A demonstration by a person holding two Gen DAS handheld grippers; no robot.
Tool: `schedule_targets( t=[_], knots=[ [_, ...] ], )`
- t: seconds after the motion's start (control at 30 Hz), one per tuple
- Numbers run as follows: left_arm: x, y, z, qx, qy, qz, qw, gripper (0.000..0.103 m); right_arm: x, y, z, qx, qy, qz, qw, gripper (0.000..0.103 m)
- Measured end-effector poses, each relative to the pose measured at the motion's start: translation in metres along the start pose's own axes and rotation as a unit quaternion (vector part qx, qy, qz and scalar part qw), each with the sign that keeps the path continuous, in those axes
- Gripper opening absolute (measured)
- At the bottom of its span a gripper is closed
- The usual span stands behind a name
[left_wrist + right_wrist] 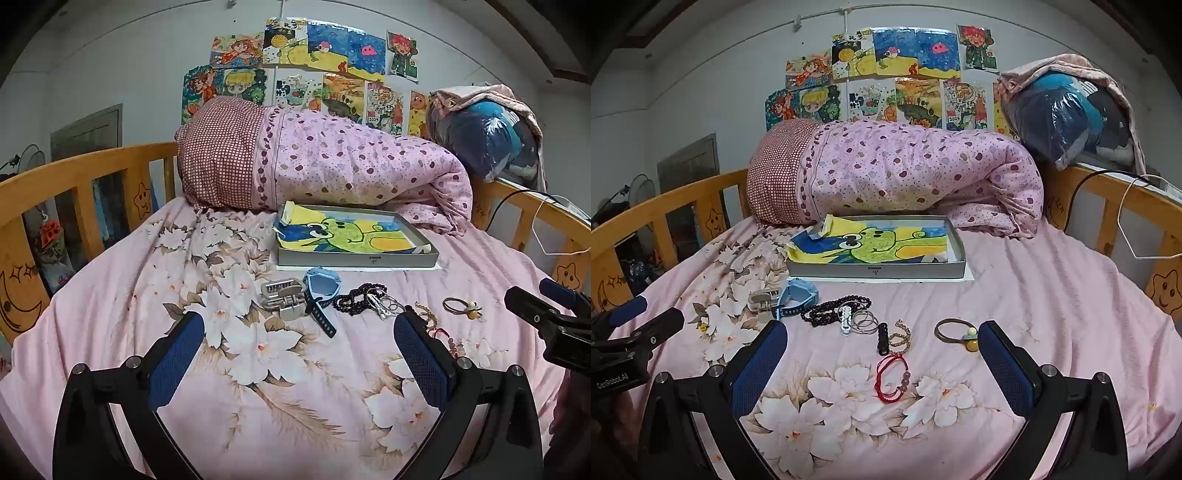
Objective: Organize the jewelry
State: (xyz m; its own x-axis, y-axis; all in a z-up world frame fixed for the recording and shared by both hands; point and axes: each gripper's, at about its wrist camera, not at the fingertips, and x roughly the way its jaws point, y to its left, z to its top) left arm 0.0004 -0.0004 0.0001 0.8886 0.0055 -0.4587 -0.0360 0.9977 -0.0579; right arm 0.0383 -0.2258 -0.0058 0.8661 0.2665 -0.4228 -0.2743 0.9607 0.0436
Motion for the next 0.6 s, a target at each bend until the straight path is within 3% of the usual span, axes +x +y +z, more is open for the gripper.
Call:
schedule_targets(
  t=[0.6],
  knots=[
    [-0.0003,0.0024,-0.0012,-0.004,-0.005,0.000,1.0000,0.101,0.0031,0.0015,-0.0014,0.000,0.007,-0.001,1.000,0.103]
  ],
)
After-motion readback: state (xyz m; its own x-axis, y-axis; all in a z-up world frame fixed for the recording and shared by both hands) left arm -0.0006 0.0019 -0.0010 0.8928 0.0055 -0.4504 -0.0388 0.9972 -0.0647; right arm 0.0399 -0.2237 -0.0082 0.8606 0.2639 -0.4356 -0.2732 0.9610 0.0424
